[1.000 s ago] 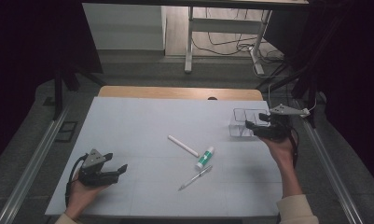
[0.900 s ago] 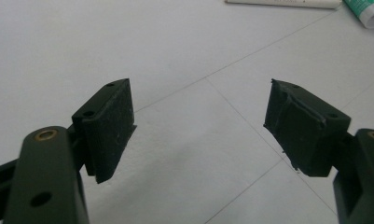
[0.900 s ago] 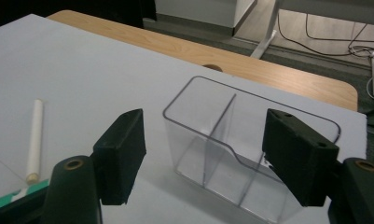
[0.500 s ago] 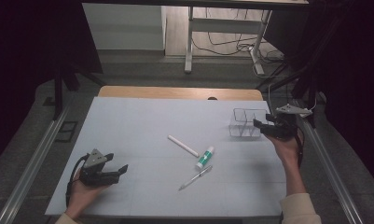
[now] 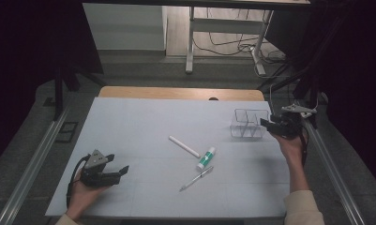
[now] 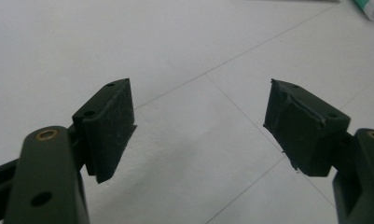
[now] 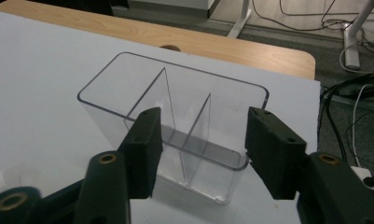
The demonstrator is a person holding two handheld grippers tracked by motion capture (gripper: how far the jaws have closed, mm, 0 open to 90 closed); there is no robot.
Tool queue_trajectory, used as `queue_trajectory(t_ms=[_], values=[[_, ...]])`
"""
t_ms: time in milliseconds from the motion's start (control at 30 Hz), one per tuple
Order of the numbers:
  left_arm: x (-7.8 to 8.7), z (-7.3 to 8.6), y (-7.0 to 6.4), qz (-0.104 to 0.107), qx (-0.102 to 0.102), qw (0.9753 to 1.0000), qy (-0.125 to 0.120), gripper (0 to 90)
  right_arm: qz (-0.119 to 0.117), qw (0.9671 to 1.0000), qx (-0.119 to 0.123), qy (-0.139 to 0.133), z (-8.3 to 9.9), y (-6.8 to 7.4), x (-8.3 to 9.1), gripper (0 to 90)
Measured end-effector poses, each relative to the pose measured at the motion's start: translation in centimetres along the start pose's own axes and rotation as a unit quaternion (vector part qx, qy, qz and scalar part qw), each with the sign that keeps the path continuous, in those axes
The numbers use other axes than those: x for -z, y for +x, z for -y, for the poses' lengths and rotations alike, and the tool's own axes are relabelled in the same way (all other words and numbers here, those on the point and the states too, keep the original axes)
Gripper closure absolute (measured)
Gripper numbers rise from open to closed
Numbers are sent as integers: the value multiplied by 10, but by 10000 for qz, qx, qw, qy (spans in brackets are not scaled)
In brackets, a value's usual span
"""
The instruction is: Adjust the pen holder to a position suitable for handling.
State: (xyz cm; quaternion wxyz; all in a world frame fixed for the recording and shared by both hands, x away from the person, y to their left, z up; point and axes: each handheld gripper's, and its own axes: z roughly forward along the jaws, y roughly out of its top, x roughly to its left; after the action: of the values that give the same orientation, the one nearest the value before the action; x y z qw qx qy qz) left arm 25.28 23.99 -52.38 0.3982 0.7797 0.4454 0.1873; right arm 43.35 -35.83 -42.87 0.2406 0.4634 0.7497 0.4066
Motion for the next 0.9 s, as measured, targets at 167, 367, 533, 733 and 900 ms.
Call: queue_trajectory(t_ms=[167, 367, 533, 733, 900], values=[[0, 0, 0, -3, -4, 10000, 5, 245, 106, 9999, -76, 91, 3, -7, -2, 554], [0, 0, 0, -6, -8, 10000, 20, 244, 216, 9996, -179, 63, 5, -15, -1, 682], [-1, 0, 0, -4, -9, 10000, 23, 246, 388, 9989, -234, 100, 6, -22, -4, 869], [-1, 0, 0, -16, -2, 10000, 40, 247, 477, 9980, -292, 301, 11, -32, -18, 889], [-1, 0, 0, -31, -6, 10000, 45, 248, 402, 9974, -387, 450, 16, -41, -29, 889]])
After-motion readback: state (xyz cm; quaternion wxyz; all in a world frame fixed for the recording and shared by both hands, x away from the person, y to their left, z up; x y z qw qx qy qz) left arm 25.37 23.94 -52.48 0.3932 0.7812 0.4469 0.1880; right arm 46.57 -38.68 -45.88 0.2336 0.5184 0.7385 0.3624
